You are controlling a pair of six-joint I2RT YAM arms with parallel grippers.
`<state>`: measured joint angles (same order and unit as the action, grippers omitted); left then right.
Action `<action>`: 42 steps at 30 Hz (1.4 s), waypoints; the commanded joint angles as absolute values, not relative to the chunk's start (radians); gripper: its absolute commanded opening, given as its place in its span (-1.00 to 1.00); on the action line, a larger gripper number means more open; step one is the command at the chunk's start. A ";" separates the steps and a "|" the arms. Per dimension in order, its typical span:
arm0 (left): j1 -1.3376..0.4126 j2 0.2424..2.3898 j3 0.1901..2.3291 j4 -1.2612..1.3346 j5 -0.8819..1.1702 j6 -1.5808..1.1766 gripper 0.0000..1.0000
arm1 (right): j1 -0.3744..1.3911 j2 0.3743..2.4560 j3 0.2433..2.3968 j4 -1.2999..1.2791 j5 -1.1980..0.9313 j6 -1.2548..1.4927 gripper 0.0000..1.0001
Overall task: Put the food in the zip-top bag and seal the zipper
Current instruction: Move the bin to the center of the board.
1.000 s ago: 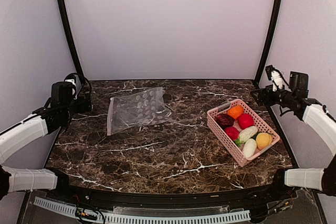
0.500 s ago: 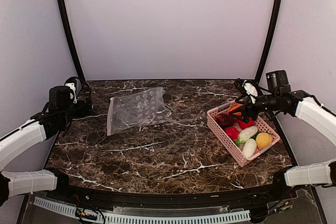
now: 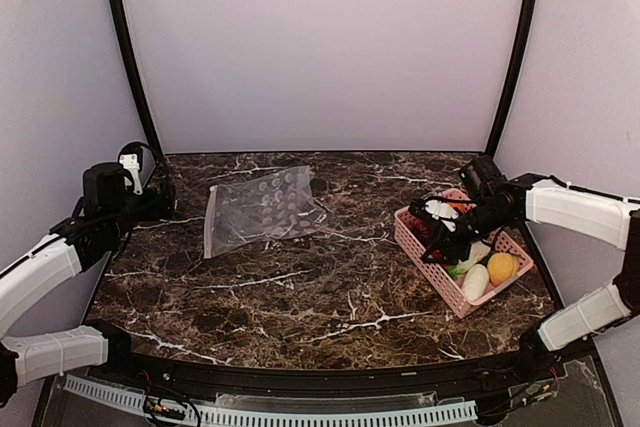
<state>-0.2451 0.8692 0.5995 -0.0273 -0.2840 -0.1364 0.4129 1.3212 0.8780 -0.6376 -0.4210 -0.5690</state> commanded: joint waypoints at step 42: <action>-0.247 0.948 0.709 -0.155 -0.294 -0.162 0.81 | 0.629 1.557 1.071 -0.812 -0.295 -0.785 -0.91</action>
<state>-0.2451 0.9184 0.6689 -0.0856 -0.2348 -0.1017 0.6025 1.5909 1.0946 -0.7712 -0.2924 -0.7456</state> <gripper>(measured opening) 0.894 0.040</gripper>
